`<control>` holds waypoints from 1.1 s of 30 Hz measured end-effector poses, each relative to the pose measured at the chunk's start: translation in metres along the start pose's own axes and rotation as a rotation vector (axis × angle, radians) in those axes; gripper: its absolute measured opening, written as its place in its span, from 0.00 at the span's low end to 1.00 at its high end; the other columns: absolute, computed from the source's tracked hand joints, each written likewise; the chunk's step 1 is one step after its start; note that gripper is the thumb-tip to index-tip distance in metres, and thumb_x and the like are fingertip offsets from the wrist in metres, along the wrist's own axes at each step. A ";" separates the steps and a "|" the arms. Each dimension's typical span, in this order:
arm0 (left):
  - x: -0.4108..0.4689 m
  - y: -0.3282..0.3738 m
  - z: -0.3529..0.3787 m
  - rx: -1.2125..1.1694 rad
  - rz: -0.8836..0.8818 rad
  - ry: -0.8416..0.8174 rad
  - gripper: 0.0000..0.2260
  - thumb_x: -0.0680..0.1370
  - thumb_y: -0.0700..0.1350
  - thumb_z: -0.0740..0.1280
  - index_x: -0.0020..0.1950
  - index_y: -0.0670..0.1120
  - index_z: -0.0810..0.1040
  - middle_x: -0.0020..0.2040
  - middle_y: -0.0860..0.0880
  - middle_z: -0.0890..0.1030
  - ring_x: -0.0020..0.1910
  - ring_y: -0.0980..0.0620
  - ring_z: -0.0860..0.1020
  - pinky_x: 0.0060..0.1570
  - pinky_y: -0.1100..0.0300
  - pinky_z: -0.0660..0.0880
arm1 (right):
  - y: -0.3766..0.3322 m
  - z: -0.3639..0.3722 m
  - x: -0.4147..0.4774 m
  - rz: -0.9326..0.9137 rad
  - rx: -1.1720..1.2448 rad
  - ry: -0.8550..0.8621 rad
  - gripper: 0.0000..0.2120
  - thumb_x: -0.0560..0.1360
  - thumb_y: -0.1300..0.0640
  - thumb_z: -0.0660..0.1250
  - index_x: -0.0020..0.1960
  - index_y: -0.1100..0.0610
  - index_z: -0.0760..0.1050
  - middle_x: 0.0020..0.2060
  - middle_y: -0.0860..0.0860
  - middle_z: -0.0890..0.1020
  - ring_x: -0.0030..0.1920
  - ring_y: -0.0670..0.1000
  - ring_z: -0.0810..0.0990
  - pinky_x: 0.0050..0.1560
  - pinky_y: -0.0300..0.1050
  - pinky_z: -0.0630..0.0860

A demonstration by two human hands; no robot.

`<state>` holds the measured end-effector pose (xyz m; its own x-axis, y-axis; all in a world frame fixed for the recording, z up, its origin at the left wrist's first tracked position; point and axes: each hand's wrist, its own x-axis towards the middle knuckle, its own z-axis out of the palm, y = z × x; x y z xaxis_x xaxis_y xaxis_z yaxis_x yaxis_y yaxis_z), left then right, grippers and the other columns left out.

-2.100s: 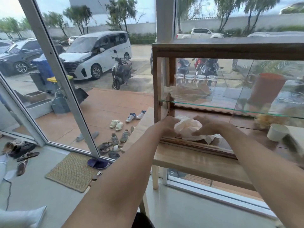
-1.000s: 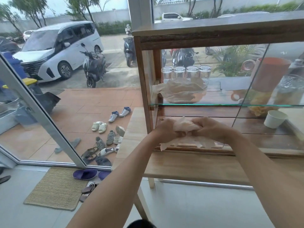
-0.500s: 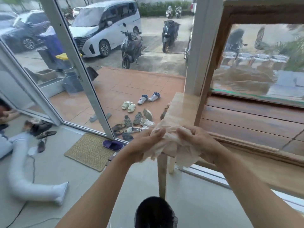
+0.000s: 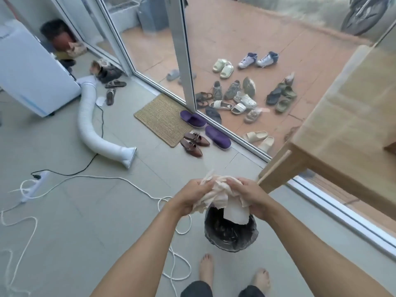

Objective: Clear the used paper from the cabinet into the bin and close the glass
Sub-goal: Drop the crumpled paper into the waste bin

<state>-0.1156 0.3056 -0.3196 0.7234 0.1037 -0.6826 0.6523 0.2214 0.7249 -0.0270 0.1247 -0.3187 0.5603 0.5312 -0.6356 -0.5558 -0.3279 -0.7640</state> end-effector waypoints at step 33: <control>0.186 -0.208 0.033 0.489 -0.349 0.196 0.32 0.78 0.56 0.64 0.77 0.42 0.63 0.77 0.42 0.68 0.75 0.43 0.68 0.69 0.54 0.67 | 0.205 -0.047 0.157 0.390 -0.699 0.182 0.32 0.75 0.44 0.65 0.74 0.58 0.66 0.71 0.57 0.74 0.70 0.58 0.73 0.67 0.52 0.71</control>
<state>-0.1093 0.2472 -0.5937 0.4245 0.2917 -0.8572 0.9040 -0.1900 0.3830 -0.0240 0.1039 -0.5798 0.5305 0.1629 -0.8319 -0.2535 -0.9060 -0.3391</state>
